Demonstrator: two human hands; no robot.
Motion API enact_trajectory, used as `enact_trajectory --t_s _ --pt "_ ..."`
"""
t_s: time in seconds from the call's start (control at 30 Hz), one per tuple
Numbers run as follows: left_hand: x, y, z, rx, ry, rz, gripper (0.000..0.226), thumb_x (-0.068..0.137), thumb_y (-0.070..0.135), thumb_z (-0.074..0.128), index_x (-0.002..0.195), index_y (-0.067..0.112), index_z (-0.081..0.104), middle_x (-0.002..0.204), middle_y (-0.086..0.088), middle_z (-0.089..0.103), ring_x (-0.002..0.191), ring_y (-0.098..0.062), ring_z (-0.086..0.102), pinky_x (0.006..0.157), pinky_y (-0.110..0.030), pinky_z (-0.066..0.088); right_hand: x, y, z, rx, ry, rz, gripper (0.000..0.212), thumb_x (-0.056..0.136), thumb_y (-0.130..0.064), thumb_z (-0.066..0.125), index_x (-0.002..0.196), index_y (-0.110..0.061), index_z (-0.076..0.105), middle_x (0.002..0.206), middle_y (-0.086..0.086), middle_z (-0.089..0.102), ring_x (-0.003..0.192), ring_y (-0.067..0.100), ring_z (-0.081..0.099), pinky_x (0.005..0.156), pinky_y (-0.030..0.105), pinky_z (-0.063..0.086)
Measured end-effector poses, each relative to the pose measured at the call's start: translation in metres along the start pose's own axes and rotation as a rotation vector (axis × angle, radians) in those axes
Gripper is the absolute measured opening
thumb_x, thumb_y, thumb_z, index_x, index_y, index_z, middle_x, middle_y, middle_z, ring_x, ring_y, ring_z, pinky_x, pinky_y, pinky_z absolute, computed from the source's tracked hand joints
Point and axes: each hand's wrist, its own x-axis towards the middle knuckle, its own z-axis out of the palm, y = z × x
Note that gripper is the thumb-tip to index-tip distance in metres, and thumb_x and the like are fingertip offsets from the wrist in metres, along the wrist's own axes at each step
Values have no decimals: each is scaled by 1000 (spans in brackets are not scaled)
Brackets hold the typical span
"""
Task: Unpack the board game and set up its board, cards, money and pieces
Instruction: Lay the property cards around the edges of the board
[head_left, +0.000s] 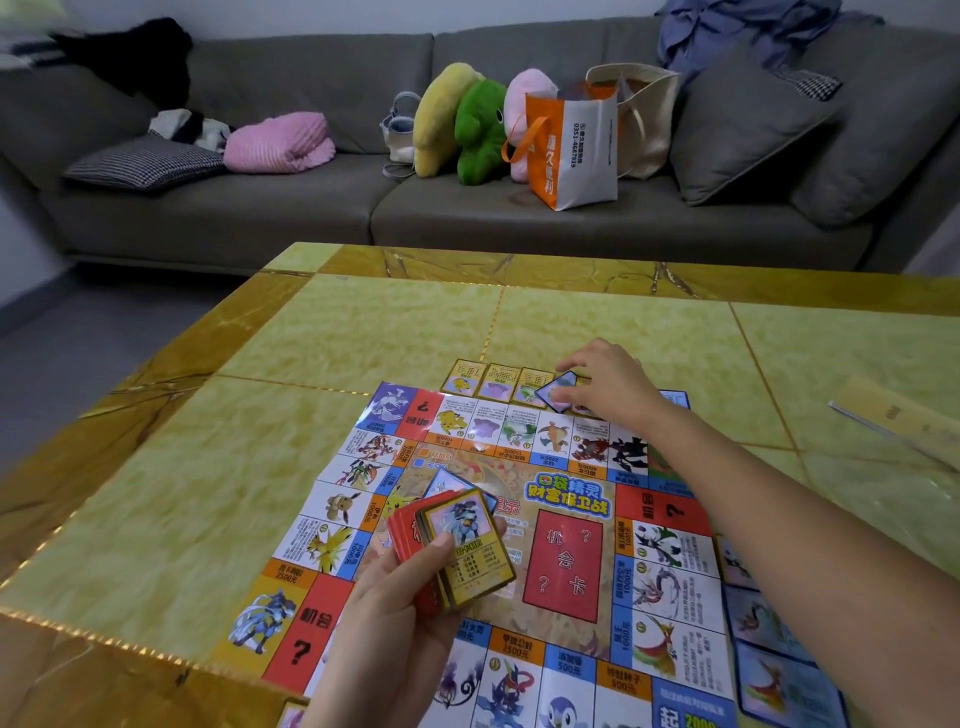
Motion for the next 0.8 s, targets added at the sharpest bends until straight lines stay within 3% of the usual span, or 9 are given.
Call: enact_trajectory --t_s 0.13,0.23,0.33,0.43,0.5,0.63,0.8 --pt "17 25 15 -31 -79 50 44 71 3 55 113 -10 53 99 -27 70 86 -33 71 63 -39 61 5 3 -4 14 18 25 46 77 -45 73 115 -21 66 122 2 55 114 20 51 100 44 40" --pt "52 46 47 -30 -108 82 20 86 -1 48 104 -7 55 83 -20 73 75 -26 73 66 -43 59 8 7 -8 7 19 43 48 76 -49 73 114 -21 66 120 1 57 111 18 53 99 43 41" --pt "94 57 79 -26 -146 109 20 96 -2 38 111 -6 50 78 -20 71 86 -28 68 76 -41 51 9 7 -10 -13 25 51 50 75 -50 73 114 -19 66 119 2 58 110 19 53 98 41 41" --pt "129 60 101 -16 -165 86 15 99 -2 35 105 -4 48 95 -25 64 110 -36 58 89 -44 45 12 7 -11 -16 13 76 54 74 -52 73 116 -18 65 123 3 58 113 21 53 97 41 42" --pt "151 58 108 7 -146 71 15 99 -1 35 98 -2 50 111 -27 59 119 -36 54 90 -44 44 12 7 -10 -10 -11 93 57 74 -53 73 117 -17 65 125 4 57 115 22 52 97 42 43" --pt "194 44 106 55 -43 50 33 99 1 39 131 -4 43 131 -27 53 122 -37 52 83 -45 43 9 6 -3 1 -10 98 58 70 -54 75 111 -15 68 120 6 59 108 24 56 91 42 46" --pt "217 28 106 92 -9 -7 36 99 3 40 135 -6 39 133 -28 51 121 -39 51 84 -49 43 7 8 6 -51 15 102 58 70 -57 73 113 -18 67 117 7 54 110 26 49 90 39 43"
